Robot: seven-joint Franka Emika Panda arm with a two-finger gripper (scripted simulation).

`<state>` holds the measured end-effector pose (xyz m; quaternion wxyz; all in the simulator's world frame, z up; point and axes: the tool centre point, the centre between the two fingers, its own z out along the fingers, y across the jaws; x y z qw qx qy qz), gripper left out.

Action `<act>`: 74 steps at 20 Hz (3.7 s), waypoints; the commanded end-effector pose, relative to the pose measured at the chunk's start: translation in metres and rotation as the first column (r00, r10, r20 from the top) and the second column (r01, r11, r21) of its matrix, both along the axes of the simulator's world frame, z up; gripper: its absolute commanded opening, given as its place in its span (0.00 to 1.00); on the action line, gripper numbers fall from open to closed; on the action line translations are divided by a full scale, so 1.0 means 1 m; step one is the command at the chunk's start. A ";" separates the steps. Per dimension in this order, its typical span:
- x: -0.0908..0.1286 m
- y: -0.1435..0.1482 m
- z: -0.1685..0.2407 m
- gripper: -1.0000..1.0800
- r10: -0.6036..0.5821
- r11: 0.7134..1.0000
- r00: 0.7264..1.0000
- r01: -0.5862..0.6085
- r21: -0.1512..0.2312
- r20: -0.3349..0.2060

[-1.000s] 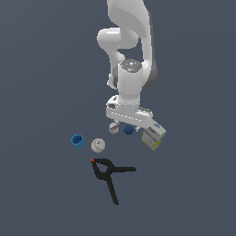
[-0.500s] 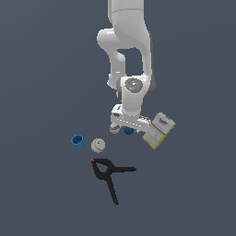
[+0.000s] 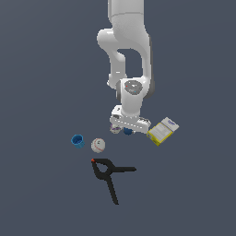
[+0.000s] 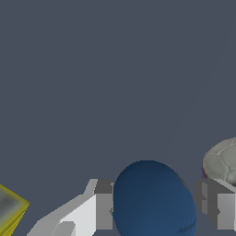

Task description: Pick up a designated object from a clutter of objects.

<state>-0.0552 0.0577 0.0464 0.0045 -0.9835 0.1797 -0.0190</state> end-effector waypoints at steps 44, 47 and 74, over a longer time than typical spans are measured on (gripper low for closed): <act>-0.049 -0.081 0.213 0.00 0.005 1.000 1.000 -0.005 0.002 -0.024; -0.054 -0.091 0.239 0.00 0.005 1.000 1.000 -0.005 0.002 -0.027; -0.068 -0.133 0.349 0.00 0.007 1.000 0.999 -0.007 -0.002 -0.039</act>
